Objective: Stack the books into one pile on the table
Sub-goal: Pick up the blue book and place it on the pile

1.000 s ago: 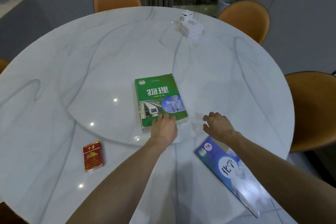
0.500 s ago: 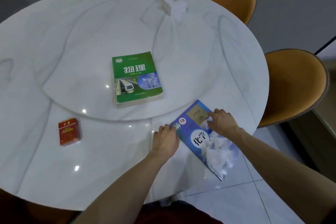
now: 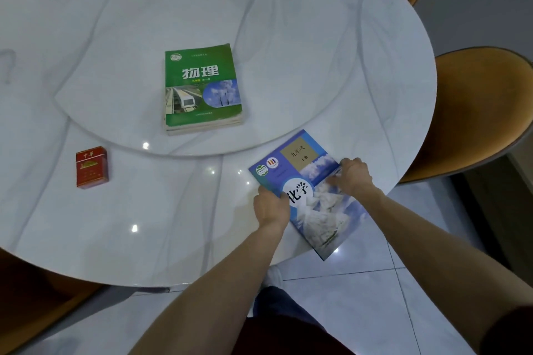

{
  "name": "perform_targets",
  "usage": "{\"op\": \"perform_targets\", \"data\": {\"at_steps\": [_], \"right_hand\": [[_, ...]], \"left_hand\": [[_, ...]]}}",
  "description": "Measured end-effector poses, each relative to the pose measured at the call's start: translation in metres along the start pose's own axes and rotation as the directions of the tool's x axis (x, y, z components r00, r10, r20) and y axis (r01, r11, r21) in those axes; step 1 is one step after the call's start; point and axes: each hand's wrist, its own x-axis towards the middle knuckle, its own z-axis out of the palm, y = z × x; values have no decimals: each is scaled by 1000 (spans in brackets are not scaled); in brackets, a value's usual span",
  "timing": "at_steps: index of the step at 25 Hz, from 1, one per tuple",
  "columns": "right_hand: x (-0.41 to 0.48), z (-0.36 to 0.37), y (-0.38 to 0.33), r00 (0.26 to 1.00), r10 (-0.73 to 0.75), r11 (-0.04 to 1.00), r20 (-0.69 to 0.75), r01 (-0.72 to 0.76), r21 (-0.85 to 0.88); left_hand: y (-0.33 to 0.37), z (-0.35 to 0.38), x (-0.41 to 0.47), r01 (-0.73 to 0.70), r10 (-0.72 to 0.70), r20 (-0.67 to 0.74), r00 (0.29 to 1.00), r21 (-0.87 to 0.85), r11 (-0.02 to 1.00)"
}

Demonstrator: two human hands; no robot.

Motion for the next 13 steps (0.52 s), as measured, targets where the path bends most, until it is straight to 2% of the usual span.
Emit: {"op": "perform_targets", "data": {"at_steps": [2,5,9,13], "right_hand": [[3,-1,-1,999,38,999,11,-38,17],[5,2,2,997,61,996,39,-63,58],[1,6,10,995,84,980,58,-93,175],[-7,5,13,995,93,958,35,-99,270]], "left_hand": [[4,7,1,160,-165,-11,986,-210,965],[9,13,-2,202,-199,39,979,-306,930],[14,16,-23,16,1,70,998,-238,971],[13,5,-20,-154,170,52,984,-233,960]]}}
